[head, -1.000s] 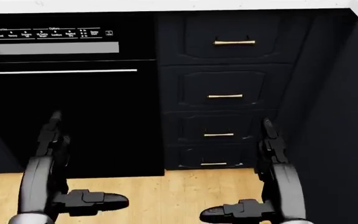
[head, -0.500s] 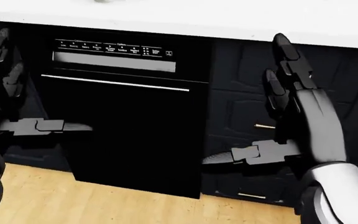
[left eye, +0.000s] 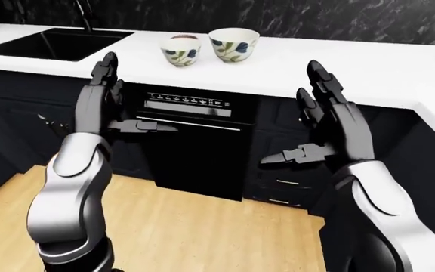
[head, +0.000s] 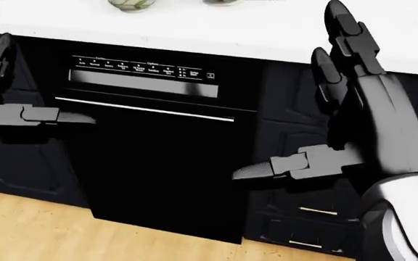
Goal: Stack the bowls from largest to smallest.
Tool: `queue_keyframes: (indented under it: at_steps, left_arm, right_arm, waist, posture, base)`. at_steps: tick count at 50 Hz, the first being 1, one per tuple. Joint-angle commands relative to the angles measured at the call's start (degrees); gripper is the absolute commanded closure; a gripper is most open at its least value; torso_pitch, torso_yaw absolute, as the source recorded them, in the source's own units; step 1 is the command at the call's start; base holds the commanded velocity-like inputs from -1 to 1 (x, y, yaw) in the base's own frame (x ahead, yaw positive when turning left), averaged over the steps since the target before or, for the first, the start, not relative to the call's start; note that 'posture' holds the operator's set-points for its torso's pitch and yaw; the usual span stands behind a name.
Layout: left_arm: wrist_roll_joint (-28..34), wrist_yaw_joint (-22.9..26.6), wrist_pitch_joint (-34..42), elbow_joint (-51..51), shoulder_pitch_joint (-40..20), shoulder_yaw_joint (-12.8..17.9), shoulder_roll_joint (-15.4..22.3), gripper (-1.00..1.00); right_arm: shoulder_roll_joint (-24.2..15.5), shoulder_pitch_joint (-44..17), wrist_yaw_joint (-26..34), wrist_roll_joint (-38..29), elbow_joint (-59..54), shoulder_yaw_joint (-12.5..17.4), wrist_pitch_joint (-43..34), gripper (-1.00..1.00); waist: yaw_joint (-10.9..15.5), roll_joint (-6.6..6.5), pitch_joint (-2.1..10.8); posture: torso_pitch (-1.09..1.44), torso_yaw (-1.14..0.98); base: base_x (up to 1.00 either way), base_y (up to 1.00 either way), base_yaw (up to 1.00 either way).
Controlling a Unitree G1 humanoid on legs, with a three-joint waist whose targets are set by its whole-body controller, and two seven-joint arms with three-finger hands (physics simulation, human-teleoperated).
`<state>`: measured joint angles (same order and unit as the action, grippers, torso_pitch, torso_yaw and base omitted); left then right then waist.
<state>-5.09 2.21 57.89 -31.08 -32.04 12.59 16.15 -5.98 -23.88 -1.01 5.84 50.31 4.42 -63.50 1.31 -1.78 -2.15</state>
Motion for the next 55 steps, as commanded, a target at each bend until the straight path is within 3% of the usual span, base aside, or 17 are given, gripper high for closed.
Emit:
queue_keyframes:
  at_steps: [1, 6, 8, 10, 15, 17, 20, 21, 22, 25, 32, 36, 37, 43, 49, 53, 55]
  left_arm:
    - [-0.29, 0.03, -0.30, -2.27, -2.51, 0.06, 0.79, -1.00]
    - [-0.29, 0.26, 1.00, -2.98, -3.51, 0.08, 1.38, -1.00]
    - [-0.23, 0.35, 1.91, -3.69, -3.97, 0.17, 1.83, -1.00]
    - [-0.41, 0.32, 3.08, -5.02, -3.64, 0.09, 1.53, -1.00]
    - [-1.72, 0.85, 6.59, -6.71, -5.99, 2.06, 3.03, -1.00]
    - [-1.96, 1.23, 5.95, -6.11, -5.78, 2.23, 3.82, -1.00]
    - [-3.09, 1.44, 7.58, -6.83, -6.68, 3.62, 5.15, -1.00]
    - [-3.45, 1.44, 8.09, -6.89, -7.26, 3.94, 5.67, -1.00]
    - [-3.89, 1.42, 8.47, -6.89, -7.77, 4.36, 6.09, -1.00]
    - [-4.88, 1.39, 9.39, -7.14, -8.61, 5.19, 7.09, -1.00]
    - [-7.67, 0.28, 10.01, -6.85, -9.79, 6.28, 9.11, -1.00]
    - [-9.10, -0.55, 10.83, -7.39, -10.27, 6.71, 9.80, -1.00]
    - [-9.23, -0.72, 10.38, -7.39, -9.79, 6.57, 9.78, -1.00]
    - [-10.28, -1.36, 10.16, -7.11, -9.66, 6.58, 10.30, -1.00]
    - [-11.06, -1.83, 9.70, -6.79, -9.64, 6.71, 10.76, -1.00]
    - [-11.38, -2.05, 9.79, -7.10, -9.46, 6.77, 10.88, -1.00]
    - [-11.57, -2.15, 10.12, -7.37, -9.61, 6.72, 11.02, -1.00]
  right_arm:
    - [-0.46, -1.82, -0.19, -0.36, 1.81, 1.45, 1.36, -1.00]
    - [-0.75, -3.44, -0.78, 0.56, 3.03, 2.30, -0.81, -1.00]
    - [-1.04, -3.64, -1.03, 0.77, 3.10, 2.41, -1.09, -1.00]
    - [-0.96, -5.04, -1.85, 0.86, 3.51, 2.01, -2.75, -1.00]
    - [-1.36, -6.53, -2.11, 0.83, 4.97, 1.34, -5.10, -1.00]
    - [-1.43, -7.09, -2.09, 0.88, 5.49, 1.54, -5.87, -1.00]
    - [-1.03, -8.23, -2.13, 1.29, 6.19, 1.13, -6.83, -1.00]
    - [-1.02, -8.90, -2.22, 1.37, 6.36, 1.21, -7.44, -1.00]
    - [-1.07, -9.42, -2.26, 1.46, 6.51, 1.28, -7.95, -1.00]
    - [-1.17, -10.72, -2.44, 1.70, 7.37, 1.65, -9.63, -1.00]
    - [-3.03, -15.69, -3.26, 1.73, 9.66, 2.46, -15.20, -1.00]
    - [-3.91, -15.54, -3.82, 2.28, 9.69, 3.00, -14.67, -1.00]
    - [-4.22, -15.22, -4.00, 2.37, 9.69, 2.71, -14.38, -1.00]
    - [-4.34, -15.62, -4.64, 2.50, 9.69, 2.91, -13.96, -1.00]
    - [-3.74, -17.17, -6.07, 4.66, 9.69, 5.13, -13.54, -1.00]
    - [-4.70, -16.80, -7.94, 6.89, 9.69, 5.89, -13.04, -1.00]
    - [-5.30, -16.82, -8.89, 7.87, 9.69, 6.03, -12.93, -1.00]
  waist:
    - [0.14, -0.37, 0.75]
    - [0.92, 4.75, 2.07]
    - [0.82, 4.83, -1.44]
    - [-0.32, 4.98, 0.71]
    - [-1.37, 3.70, -0.10]
    - [-0.54, 3.30, 1.78]
    - [1.83, -0.01, 1.88]
    - [2.86, -5.14, 1.43]
    - [1.30, -0.57, 0.90]
    - [2.68, -1.62, 2.35]
    - [0.42, 0.10, -1.27]
    - [-0.55, 3.57, 0.22]
    - [-0.24, 2.34, 2.15]
    - [-1.68, 4.50, 1.56]
    - [-1.20, 3.53, 0.95]
    - [-2.43, -2.35, 0.67]
    - [-2.32, -0.28, 0.02]
  posture:
    - [0.00, 0.00]
    - [0.00, 0.00]
    - [0.00, 0.00]
    - [0.00, 0.00]
    - [0.00, 0.00]
    - [0.00, 0.00]
    - [0.00, 0.00]
    - [0.00, 0.00]
    - [0.00, 0.00]
    - [0.00, 0.00]
    - [0.00, 0.00]
    - [0.00, 0.00]
    - [0.00, 0.00]
    - [0.00, 0.00]
    - [0.00, 0.00]
    - [0.00, 0.00]
    - [0.00, 0.00]
  base:
    - [0.89, 0.02, 0.00]
    - [0.89, 0.03, 0.00]
    - [0.89, 0.02, 0.00]
    - [0.89, 0.03, 0.00]
    - [0.84, 0.09, 0.00]
    - [0.40, 0.27, 0.00]
    - [0.27, 0.24, 0.33]
    - [0.23, 0.00, 1.00]
    - [0.23, 0.00, 1.00]
    - [0.22, 0.00, 1.00]
    - [0.08, 0.09, 0.27]
    - [0.00, 0.00, 0.00]
    - [0.00, 0.09, 0.00]
    - [0.00, 0.32, 0.00]
    - [0.00, 0.30, 0.00]
    - [0.00, 0.00, 0.00]
    - [0.00, 0.00, 0.00]
